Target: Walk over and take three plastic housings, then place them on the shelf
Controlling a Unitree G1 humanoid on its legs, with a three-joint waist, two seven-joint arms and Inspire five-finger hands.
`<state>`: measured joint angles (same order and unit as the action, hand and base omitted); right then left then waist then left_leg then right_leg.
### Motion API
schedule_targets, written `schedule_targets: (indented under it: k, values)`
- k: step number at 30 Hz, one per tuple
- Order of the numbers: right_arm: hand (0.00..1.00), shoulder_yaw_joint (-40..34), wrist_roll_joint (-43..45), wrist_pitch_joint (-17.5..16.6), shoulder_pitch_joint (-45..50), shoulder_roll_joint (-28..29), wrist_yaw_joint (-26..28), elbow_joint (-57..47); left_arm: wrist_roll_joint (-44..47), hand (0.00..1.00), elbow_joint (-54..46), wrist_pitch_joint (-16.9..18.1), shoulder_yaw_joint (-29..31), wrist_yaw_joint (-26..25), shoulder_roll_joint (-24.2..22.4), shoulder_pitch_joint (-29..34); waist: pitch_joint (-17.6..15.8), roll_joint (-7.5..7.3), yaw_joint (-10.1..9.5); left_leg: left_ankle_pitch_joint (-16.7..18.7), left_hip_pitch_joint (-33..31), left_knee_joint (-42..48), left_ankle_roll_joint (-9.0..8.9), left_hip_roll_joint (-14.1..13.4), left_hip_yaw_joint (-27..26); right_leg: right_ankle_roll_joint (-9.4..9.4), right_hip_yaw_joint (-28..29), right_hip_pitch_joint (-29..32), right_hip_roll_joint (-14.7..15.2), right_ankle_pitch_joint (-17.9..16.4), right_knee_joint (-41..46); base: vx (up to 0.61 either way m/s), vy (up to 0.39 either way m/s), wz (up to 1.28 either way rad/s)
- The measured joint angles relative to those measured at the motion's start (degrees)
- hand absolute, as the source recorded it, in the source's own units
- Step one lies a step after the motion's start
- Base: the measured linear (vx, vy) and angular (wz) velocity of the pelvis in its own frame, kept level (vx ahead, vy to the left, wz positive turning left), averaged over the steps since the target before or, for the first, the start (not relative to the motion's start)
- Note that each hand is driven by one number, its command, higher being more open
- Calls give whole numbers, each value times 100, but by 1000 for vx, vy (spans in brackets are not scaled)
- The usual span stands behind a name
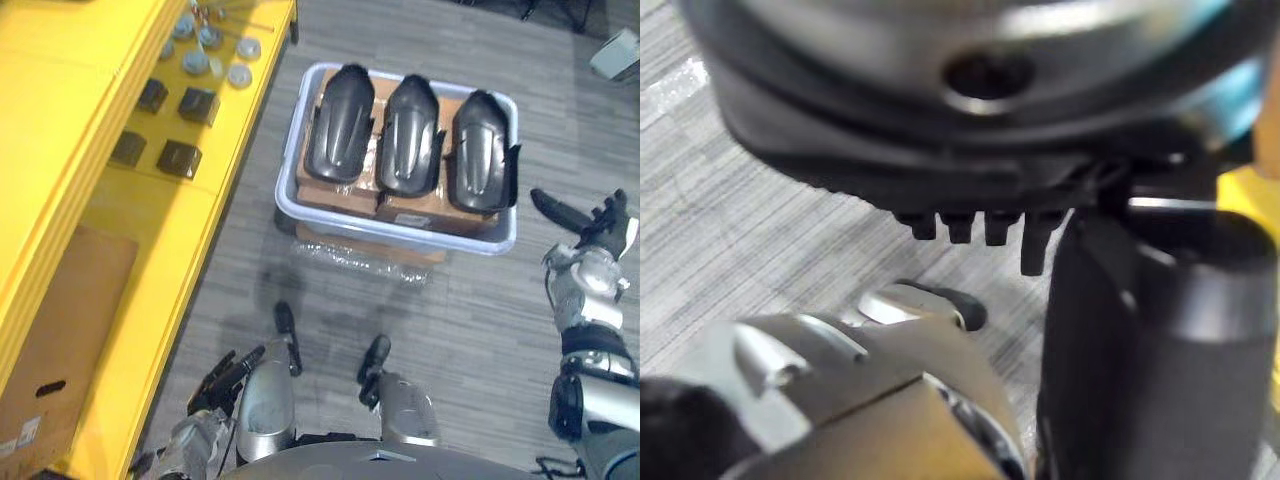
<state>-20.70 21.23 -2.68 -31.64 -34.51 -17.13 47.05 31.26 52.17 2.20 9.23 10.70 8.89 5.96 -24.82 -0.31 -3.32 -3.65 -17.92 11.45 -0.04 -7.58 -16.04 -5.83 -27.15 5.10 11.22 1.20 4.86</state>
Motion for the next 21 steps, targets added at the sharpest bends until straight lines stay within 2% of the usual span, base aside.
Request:
schedule_targets:
  k: [3, 7, 11, 13, 18, 21]
  values:
    - [100, 73, -1, 23, -586, -549, -23, 476, 24, 100, 9, 17, -182, 68, 6, -154, -167, 145, -53, -34, -80, -4, 52, 90, 44, -14, -65, 58, 69, 7, 29, 17, 53, 11]
    - [100, 209, -14, 118, -1096, -805, -14, 940, 249, 100, 49, 18, -312, 165, -4, -242, -241, 218, -143, -51, -192, -9, 77, 123, 49, -14, -76, 213, 123, -2, 135, 16, 19, 3]
    - [100, 517, -77, 461, -1511, -1008, 18, 1282, 488, 100, 137, 15, -523, 257, -14, -430, -326, 353, -225, -67, -349, 28, 100, 143, 115, 1, -99, 451, 194, -149, 458, 2, 18, 7]
    - [100, 571, -84, 598, -1597, -1083, 34, 1448, 520, 100, 139, 13, -543, 310, -35, -457, -357, 360, -282, -79, -388, 25, 109, 153, 122, 0, -101, 537, 266, -221, 588, 1, 15, 6]
    - [100, 759, -325, 853, -1753, -1200, 45, 1724, 657, 100, 169, 5, -616, 382, -55, -472, -364, 363, -285, -83, -455, 28, 114, 225, 164, -24, -108, 695, 370, -377, 884, 7, 6, 6]
    - [100, 805, -537, 1005, -1975, -1373, 50, 1857, 700, 100, 239, 4, -624, 482, -67, -567, -422, 416, -294, -129, -579, 30, 155, 270, 191, -21, -110, 870, 469, -439, 1073, 1, 7, 5]
